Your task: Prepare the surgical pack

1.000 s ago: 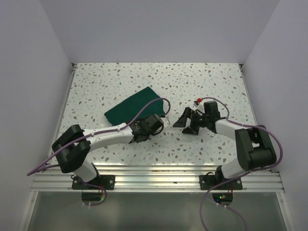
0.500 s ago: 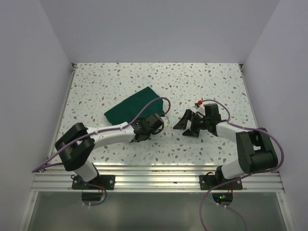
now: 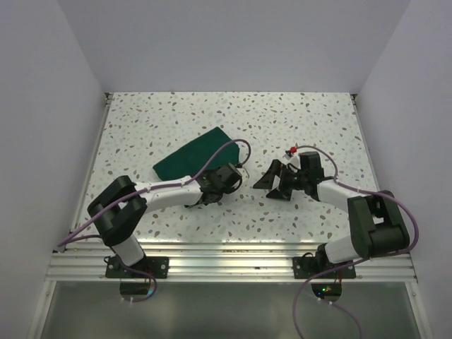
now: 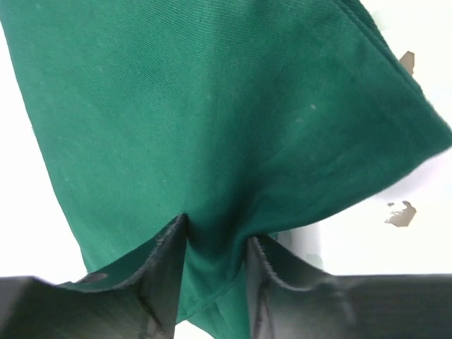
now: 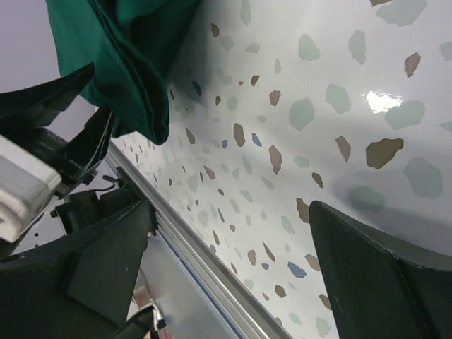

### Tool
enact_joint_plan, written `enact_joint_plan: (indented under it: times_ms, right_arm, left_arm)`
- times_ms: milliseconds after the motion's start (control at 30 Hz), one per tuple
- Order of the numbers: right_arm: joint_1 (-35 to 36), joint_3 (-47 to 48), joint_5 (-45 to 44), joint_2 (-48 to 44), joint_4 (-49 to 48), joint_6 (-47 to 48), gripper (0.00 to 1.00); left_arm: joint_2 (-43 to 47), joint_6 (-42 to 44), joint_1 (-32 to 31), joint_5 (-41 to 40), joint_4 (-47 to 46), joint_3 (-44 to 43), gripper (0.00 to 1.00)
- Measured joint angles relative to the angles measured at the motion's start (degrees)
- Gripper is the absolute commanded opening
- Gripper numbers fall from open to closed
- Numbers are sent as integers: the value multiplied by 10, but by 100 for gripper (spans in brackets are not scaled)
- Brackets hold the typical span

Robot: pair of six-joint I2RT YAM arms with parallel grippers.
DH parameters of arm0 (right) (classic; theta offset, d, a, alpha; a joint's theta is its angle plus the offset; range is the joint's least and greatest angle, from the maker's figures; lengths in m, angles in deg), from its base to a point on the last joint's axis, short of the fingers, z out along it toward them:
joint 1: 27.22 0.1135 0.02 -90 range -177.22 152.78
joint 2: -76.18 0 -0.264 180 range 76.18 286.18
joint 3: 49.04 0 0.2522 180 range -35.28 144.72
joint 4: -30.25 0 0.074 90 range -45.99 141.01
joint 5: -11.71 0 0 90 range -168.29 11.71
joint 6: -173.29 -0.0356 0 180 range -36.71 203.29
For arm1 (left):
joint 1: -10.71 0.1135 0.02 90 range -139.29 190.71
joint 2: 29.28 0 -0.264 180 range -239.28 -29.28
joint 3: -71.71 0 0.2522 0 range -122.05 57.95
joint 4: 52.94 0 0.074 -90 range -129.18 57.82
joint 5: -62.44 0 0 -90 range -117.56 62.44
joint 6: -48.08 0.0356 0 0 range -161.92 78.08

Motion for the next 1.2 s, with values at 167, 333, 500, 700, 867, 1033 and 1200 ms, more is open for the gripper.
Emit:
enact_joint_plan:
  times_ms: [167,333,500,700,867,1033,1200]
  right_arm:
    - [23,-3,-1,-28,-8,-22,99]
    - [68,-3,-8,-41,-28,-63,95]
    - [108,-3,-22,-41,-72,-123,77]
    - [110,-2,-27,-11,-129,-179,68]
    - [111,10,-29,17,-146,-200,60]
    - [120,10,-31,39,-213,-249,36]
    - [127,19,-35,90,-296,-312,24]
  left_arm:
    - [-4,-2,17,18,-3,-2,15]
    - [-4,-3,28,23,-8,-6,0]
    - [9,-3,32,23,-9,-7,0]
    - [38,-3,32,23,-9,-7,0]
    - [43,-3,32,20,-9,-7,0]
    - [44,-5,32,19,-11,-7,0]
    - [44,-14,32,19,-12,-7,0]
